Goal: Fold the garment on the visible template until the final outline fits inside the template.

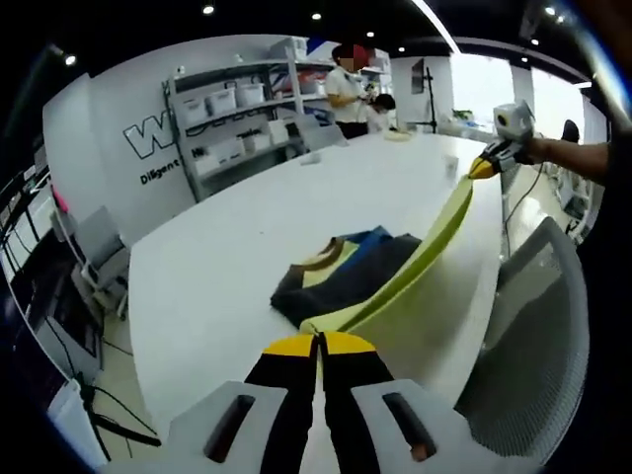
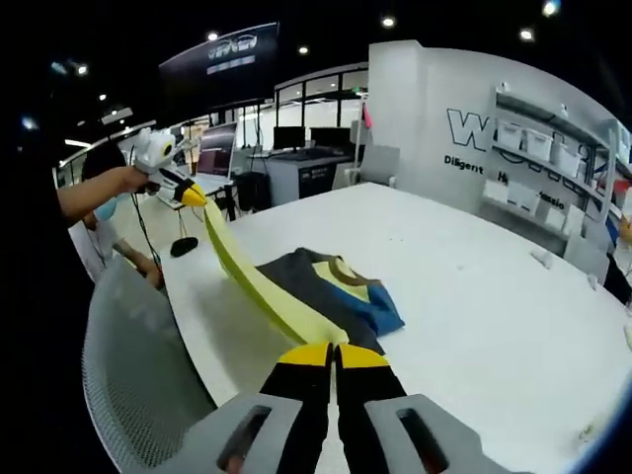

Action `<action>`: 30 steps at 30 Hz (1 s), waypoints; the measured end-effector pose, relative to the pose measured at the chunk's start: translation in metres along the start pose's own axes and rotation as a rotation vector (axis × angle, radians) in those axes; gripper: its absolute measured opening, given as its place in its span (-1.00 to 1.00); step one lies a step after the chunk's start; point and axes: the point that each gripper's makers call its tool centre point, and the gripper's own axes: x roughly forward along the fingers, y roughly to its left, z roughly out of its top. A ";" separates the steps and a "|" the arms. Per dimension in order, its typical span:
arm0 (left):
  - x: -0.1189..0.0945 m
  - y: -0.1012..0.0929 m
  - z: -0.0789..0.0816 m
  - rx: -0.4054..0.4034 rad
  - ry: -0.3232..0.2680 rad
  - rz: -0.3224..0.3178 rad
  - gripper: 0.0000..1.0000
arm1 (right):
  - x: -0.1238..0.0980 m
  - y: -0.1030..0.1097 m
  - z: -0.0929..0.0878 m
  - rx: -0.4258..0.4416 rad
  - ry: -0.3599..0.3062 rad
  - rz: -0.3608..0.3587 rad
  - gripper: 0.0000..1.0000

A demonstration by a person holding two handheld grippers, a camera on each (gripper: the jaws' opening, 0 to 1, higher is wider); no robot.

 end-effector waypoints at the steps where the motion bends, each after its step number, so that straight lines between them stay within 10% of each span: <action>1: 0.002 0.002 0.001 0.006 0.001 0.001 -0.96 | 0.001 -0.001 0.001 -0.002 0.000 -0.001 -1.00; 30: 0.060 0.065 0.045 0.033 -0.045 0.016 -0.95 | 0.047 -0.062 0.034 -0.061 -0.035 -0.064 -1.00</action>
